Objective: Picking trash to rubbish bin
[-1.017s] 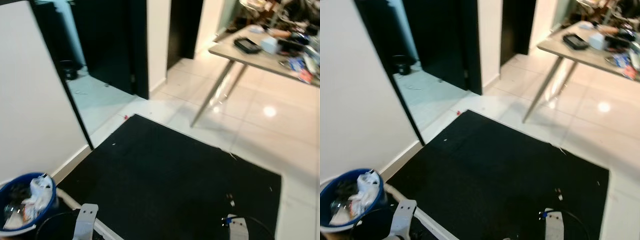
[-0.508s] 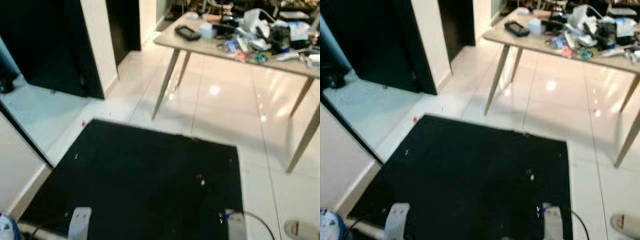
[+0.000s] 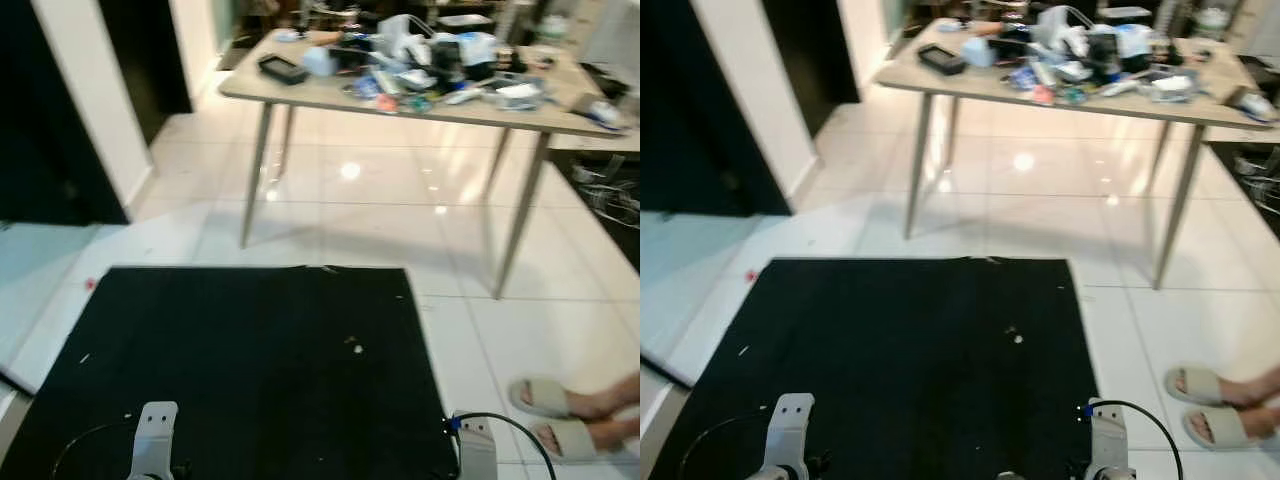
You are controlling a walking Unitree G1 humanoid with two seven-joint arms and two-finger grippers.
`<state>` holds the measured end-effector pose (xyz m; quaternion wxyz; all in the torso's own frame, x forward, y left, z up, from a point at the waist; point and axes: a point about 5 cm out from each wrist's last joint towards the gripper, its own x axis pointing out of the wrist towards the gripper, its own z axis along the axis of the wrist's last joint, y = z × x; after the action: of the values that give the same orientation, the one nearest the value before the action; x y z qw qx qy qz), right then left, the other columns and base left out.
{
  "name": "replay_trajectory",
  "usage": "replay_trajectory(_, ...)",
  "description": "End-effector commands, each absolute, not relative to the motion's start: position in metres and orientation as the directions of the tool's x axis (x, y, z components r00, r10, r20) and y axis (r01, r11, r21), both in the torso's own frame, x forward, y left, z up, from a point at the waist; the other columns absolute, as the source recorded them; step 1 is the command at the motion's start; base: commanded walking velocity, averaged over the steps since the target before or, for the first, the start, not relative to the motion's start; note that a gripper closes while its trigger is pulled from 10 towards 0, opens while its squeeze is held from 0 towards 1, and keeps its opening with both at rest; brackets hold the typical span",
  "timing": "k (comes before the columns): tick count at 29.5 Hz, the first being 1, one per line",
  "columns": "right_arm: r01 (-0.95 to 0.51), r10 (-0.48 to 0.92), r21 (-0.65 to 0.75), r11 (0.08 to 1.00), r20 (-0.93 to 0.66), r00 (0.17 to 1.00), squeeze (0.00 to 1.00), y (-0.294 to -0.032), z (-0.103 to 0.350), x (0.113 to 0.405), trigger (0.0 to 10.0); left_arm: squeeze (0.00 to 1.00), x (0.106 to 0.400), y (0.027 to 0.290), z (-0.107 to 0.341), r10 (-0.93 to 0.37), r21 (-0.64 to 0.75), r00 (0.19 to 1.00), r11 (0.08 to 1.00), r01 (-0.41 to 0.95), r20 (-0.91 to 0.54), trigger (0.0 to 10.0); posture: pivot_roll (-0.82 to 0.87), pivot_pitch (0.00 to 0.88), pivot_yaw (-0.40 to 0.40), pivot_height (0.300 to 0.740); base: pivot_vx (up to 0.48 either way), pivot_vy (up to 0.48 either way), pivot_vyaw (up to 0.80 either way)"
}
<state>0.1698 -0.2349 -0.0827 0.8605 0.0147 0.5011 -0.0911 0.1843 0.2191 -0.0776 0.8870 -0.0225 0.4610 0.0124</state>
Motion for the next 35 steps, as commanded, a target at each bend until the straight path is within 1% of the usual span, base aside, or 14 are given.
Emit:
replay_trajectory(1,0.173,-0.142,-0.064,0.983,-0.862,0.487,0.0,-0.2318,-0.0827,0.1715,10.0,0.0,0.1753,0.2208,-0.0815,0.005,-0.035,0.557,0.998,-0.061,-0.831,10.0,-0.02,0.074,0.034,0.74,0.0,0.0,0.0)
replay_trajectory(12,0.182,-0.143,-0.062,0.981,-0.867,0.477,0.0,-0.2315,-0.0862,0.1631,10.0,0.0,0.1748,0.2184,-0.0819,-0.014,-0.046,0.563,0.998,-0.043,-0.827,10.0,-0.02,0.078,0.034,0.74,0.294,0.0,0.0)
replay_trajectory(34,0.18,-0.153,-0.074,0.981,-0.862,0.483,0.0,-0.2338,-0.0851,0.1644,10.0,0.0,0.1803,0.213,-0.08,-0.039,-0.062,0.579,0.998,-0.02,-0.814,10.0,-0.03,0.078,0.027,0.74,0.385,0.0,-0.8)
replay_trajectory(35,0.18,-0.155,-0.075,0.981,-0.861,0.484,0.0,-0.2343,-0.0849,0.1647,10.0,0.0,0.1807,0.2126,-0.08,-0.04,-0.062,0.58,0.998,-0.018,-0.814,10.0,-0.03,0.074,0.026,0.74,0.386,0.0,0.0)
